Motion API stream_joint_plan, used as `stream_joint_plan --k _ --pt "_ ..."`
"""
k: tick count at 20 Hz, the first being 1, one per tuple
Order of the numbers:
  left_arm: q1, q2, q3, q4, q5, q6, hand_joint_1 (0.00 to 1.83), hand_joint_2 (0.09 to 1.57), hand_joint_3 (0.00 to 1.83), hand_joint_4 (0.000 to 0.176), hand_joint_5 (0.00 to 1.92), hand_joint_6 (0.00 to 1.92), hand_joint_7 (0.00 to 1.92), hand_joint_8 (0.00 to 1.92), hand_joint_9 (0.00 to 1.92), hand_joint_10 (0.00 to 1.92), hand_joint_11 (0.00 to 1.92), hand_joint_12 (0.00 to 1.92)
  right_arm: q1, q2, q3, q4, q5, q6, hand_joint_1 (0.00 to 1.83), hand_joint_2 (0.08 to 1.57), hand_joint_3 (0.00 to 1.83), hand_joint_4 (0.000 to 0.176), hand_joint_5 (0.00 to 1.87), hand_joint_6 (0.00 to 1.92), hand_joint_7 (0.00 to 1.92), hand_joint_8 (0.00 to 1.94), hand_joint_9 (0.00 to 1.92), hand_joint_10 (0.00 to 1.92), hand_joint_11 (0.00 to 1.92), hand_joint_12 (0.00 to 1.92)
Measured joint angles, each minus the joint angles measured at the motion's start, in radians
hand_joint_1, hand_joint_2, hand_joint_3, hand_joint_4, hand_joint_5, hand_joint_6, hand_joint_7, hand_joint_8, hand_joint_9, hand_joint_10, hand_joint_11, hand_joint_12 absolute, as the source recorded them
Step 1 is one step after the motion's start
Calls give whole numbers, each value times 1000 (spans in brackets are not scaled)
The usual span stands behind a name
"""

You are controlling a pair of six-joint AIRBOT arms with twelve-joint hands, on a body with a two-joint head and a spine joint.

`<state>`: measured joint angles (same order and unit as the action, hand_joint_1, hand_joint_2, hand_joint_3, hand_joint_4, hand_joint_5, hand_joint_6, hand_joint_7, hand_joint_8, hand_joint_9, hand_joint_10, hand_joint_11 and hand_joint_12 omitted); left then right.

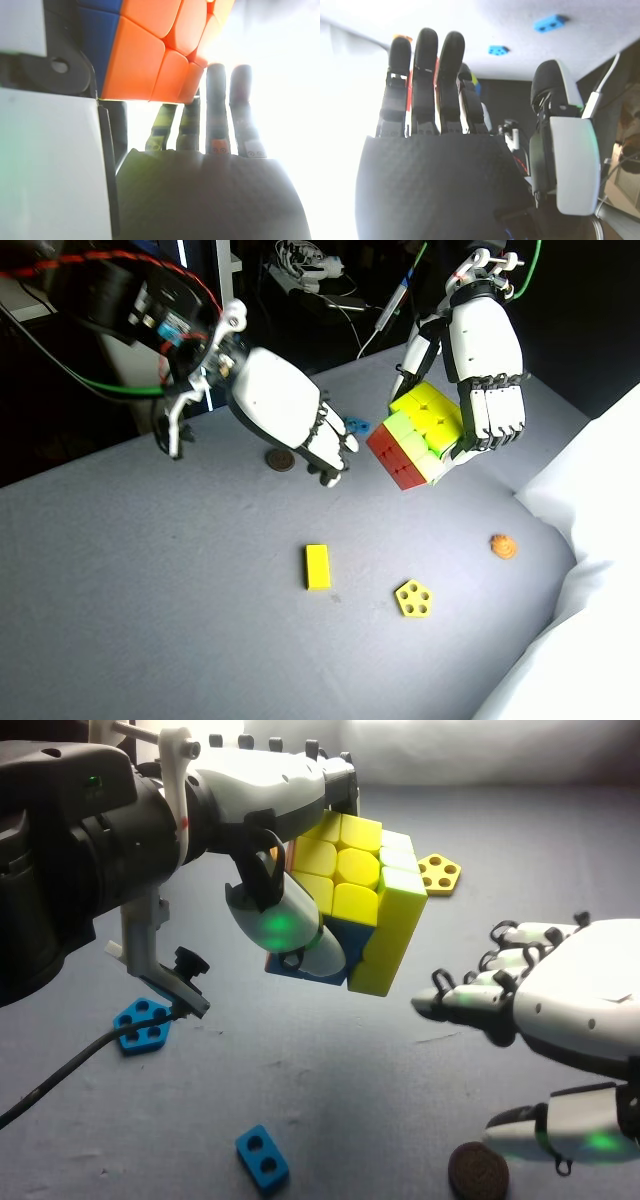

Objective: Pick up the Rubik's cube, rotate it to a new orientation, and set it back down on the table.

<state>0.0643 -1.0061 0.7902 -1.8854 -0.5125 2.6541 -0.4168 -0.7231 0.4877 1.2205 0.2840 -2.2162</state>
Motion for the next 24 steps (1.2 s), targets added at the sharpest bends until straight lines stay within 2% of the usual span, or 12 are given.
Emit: stream_joint_plan --k 4,8,11,13,15,16,18,21,22,24 --pt "-1 0 0 0 -3 0 1096 1004 6 0 97 1771 0 1879 46 1921 11 1921 25 -17 2 -1 -11 0 435 1193 2 0 131 3 300 1396 193 1348 0 1016" --pt "-1 0 0 0 0 0 1092 963 0 3 104 1785 0 1870 74 1921 27 1921 32 -81 48 -1 -7 0 458 1182 0 0 138 7 316 1379 222 1319 0 1062" --pt "-2 0 7 0 -8 0 1107 962 0 0 145 1690 9 1839 65 1897 10 1921 32 -97 71 -1 3 0 432 1193 3 0 128 1 283 1374 188 1324 0 1038" --pt "-7 0 7 1 -13 2 1122 995 8 0 109 1730 3 1845 90 1821 1 1913 32 -98 74 0 4 -1 441 1188 0 0 134 2 280 1351 187 1324 0 1030" --pt "-7 0 7 1 -11 1 1167 1025 15 0 86 1782 0 1867 62 1879 0 1921 32 -108 74 -1 8 -1 432 1189 0 0 116 0 281 1368 193 1322 0 1044" --pt "-7 0 7 -1 -9 1 1103 1013 8 0 92 1752 0 1868 48 1890 0 1921 32 -115 76 0 8 -1 462 1179 0 0 133 7 284 1363 195 1323 0 1039" --pt "-7 0 7 0 -9 1 1152 1015 5 0 124 1689 0 1863 62 1911 8 1921 32 -122 89 -1 8 -1 459 1180 0 0 165 13 309 1356 208 1328 0 1086" --pt "-7 0 7 4 -16 2 1112 993 0 0 123 1713 0 1860 58 1920 0 1921 32 -130 100 -1 10 -1 449 1187 0 0 144 1 298 1376 189 1335 0 1011" --pt "-7 0 7 5 -17 2 1119 1014 5 0 135 1704 25 1852 103 1834 0 1916 32 -132 101 0 10 -1 444 1190 1 0 142 0 298 1375 190 1340 0 1022" --pt "-7 0 8 5 -21 2 1107 1009 3 0 121 1729 13 1855 94 1806 0 1921 37 -137 107 0 8 -1 447 1181 0 0 154 4 312 1358 212 1322 0 1075"
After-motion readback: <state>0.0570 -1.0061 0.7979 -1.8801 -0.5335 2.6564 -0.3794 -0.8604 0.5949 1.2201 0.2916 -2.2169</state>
